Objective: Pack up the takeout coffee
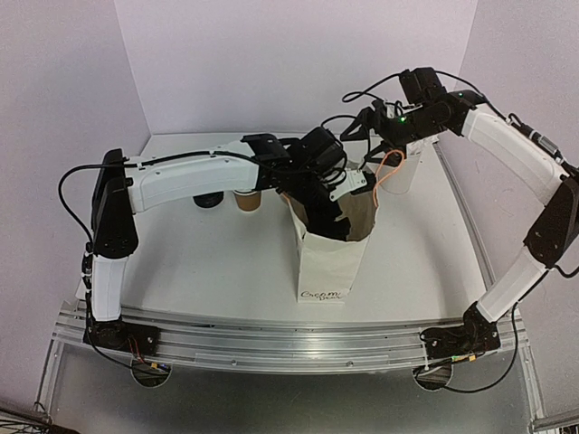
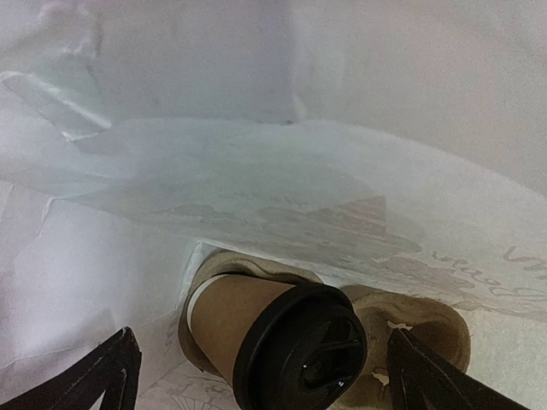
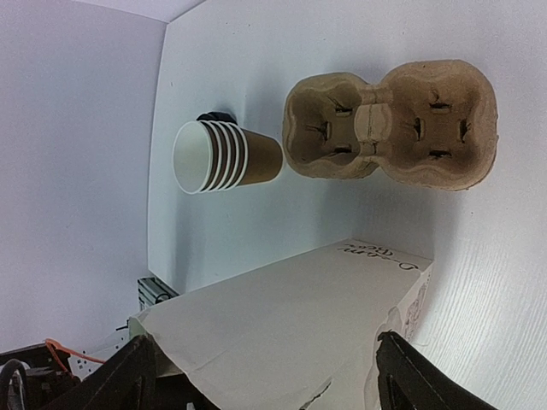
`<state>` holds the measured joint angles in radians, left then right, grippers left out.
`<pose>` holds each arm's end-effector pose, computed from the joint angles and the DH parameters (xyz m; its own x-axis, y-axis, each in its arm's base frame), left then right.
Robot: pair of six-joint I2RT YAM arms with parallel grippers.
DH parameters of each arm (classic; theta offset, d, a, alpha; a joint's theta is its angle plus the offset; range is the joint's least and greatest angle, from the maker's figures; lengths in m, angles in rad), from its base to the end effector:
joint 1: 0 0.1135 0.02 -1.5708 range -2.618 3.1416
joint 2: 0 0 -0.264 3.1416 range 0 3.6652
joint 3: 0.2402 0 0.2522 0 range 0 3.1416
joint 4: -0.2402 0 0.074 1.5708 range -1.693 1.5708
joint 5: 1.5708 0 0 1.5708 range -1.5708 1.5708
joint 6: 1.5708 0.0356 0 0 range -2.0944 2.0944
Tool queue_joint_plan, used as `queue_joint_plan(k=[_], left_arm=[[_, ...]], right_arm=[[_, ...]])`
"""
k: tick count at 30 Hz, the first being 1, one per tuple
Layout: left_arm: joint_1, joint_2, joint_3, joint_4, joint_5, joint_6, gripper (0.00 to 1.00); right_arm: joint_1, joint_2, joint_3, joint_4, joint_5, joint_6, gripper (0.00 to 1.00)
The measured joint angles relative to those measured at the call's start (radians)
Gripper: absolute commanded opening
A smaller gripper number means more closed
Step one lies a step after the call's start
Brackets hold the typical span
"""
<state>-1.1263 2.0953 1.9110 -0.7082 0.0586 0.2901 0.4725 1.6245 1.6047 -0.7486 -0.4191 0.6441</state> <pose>0.2014 -0.4277 0.2708 -0.0585 0.7869 -0.6143 0.9745 0.1784 0.1358 0.3112 0.1753 0.3582 -0.9009 0.1555 -0.4051 -0.1692 0.7339 0.6579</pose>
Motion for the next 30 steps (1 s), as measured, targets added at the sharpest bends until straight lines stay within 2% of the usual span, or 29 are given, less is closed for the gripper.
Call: queue_joint_plan(k=[16, 30], left_arm=[[0.011, -0.048, 0.212, -0.015, 0.041, -0.010, 0.99], [0.037, -0.088, 0.283, -0.062, -0.090, 0.025, 0.97]], right_arm=[[-0.001, -0.022, 0.031, 0.007, -0.002, 0.011, 0.84], [-0.012, -0.035, 0.186, -0.019, 0.019, 0.006, 0.81]])
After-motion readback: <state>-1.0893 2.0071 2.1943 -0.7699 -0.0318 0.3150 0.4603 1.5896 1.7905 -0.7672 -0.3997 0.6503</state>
